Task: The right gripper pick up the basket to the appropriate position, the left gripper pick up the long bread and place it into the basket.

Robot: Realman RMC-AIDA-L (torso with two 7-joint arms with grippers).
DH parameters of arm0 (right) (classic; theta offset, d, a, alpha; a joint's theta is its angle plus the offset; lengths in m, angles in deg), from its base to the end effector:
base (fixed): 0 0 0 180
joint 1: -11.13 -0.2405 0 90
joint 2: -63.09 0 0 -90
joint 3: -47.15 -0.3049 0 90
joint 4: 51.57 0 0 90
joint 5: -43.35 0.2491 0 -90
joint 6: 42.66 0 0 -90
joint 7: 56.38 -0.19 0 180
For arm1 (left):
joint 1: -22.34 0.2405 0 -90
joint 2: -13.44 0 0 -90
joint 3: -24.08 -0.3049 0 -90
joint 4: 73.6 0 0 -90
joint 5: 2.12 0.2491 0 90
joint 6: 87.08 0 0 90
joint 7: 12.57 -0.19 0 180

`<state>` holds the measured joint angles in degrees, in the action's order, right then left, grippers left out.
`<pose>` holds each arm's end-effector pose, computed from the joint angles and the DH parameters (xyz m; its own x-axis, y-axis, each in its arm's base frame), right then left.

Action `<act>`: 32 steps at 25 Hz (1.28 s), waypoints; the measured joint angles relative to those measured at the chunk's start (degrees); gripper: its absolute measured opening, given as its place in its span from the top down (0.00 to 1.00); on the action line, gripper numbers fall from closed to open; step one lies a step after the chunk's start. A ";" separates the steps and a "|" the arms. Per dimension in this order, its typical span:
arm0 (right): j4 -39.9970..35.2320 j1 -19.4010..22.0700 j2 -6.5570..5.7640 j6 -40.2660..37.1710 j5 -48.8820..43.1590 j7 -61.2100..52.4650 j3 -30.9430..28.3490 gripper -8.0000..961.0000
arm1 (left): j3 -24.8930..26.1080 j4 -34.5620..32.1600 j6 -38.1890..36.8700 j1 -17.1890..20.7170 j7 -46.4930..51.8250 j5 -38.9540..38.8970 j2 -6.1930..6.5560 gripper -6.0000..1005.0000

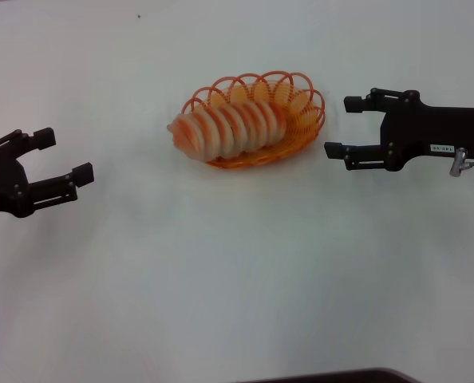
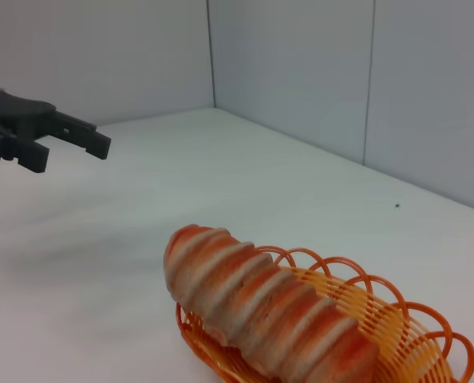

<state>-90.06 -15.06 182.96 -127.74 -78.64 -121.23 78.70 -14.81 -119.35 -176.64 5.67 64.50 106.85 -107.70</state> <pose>0.3625 0.3813 -0.0547 0.8834 -0.2382 -0.4036 -0.3889 -0.8531 -0.3477 -0.3617 0.3437 -0.0362 0.7400 0.3534 0.5723 0.5710 -0.7797 -0.2569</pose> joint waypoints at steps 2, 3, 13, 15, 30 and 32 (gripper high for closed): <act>0.00 0.01 0.00 0.00 0.51 0.07 0.15 0.09 | -0.03 0.01 0.09 -0.02 -0.04 0.02 -0.06 0.07; 0.00 0.03 0.01 0.00 0.75 0.10 0.23 0.09 | -0.03 0.02 0.13 -0.02 -0.07 0.05 -0.07 0.07; 0.00 0.51 0.01 0.00 1.20 0.22 0.27 0.09 | 0.00 0.56 3.33 0.51 -0.22 2.36 -0.22 0.07; 0.00 0.53 0.01 0.00 1.14 0.23 0.27 0.09 | -0.01 1.22 3.73 0.60 -0.51 2.42 -0.23 0.07; -0.36 0.41 -0.09 -0.07 0.94 0.35 0.60 0.09 | 1.64 3.15 -0.22 2.43 -2.75 3.89 -0.34 0.07; -0.40 0.37 -0.09 -0.05 0.92 0.35 1.12 0.09 | 1.83 3.12 -0.61 2.43 -2.80 3.88 -0.34 0.07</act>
<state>-90.46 -14.69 182.88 -127.79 -77.71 -120.88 79.82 -12.98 -116.23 -177.24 8.10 61.69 110.73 -108.04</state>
